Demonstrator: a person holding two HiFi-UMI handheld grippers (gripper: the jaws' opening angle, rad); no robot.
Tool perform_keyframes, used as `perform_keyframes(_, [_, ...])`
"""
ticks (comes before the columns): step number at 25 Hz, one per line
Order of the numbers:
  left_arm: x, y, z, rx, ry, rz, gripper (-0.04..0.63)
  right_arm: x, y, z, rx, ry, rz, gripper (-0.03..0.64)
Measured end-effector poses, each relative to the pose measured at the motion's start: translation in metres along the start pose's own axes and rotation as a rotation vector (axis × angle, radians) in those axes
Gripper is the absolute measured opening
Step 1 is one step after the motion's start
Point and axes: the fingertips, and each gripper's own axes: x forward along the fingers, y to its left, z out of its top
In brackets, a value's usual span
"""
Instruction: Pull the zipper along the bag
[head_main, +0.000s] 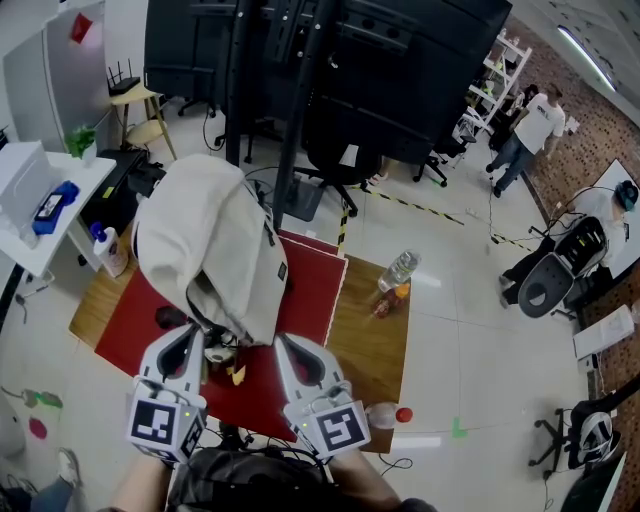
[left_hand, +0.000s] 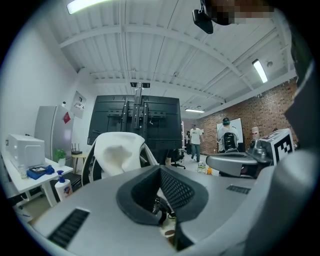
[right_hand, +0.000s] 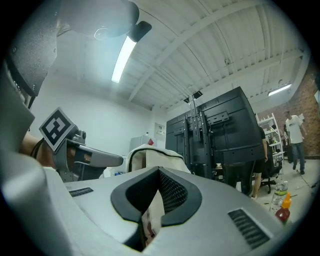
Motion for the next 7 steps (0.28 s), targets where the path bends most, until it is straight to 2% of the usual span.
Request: perform_keyframes(7, [0.0013, -0.0058, 0.0020, 0.017, 0.008, 0.004, 0.021, -0.0054, -0.0004, 0.0023, 0.012, -0.002, 0.007, 0.011])
